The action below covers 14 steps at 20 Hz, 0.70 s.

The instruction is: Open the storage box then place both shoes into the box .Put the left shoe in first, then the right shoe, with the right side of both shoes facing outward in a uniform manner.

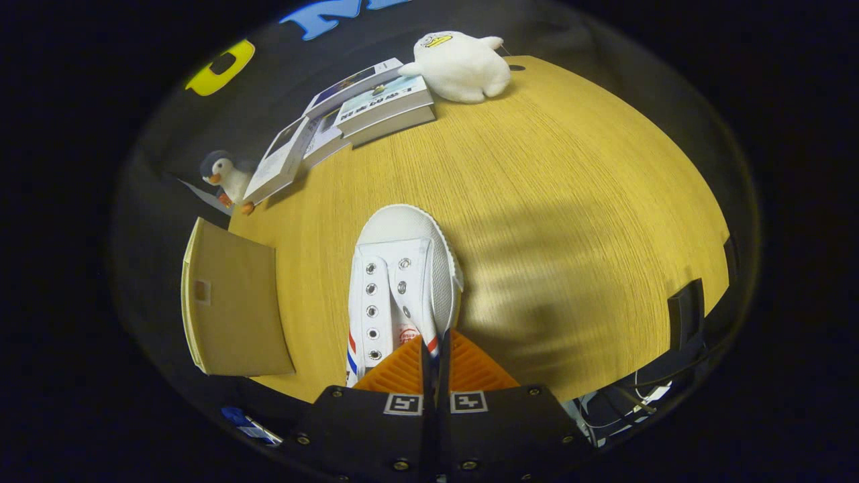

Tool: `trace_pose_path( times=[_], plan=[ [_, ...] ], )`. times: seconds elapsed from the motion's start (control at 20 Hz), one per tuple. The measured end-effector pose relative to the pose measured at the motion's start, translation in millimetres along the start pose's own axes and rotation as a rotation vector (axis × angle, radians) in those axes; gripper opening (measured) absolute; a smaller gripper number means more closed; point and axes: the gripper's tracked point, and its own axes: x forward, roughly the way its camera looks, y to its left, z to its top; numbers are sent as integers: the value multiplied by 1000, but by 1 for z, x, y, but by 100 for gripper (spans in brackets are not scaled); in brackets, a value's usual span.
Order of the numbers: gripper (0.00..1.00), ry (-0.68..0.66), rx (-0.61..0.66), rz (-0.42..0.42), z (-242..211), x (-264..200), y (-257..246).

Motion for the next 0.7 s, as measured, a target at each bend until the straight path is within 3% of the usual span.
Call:
trace_pose_path(
  times=[0.7],
  plan=[
    [0,-72,-149,216,40,-60,168]
  ],
)
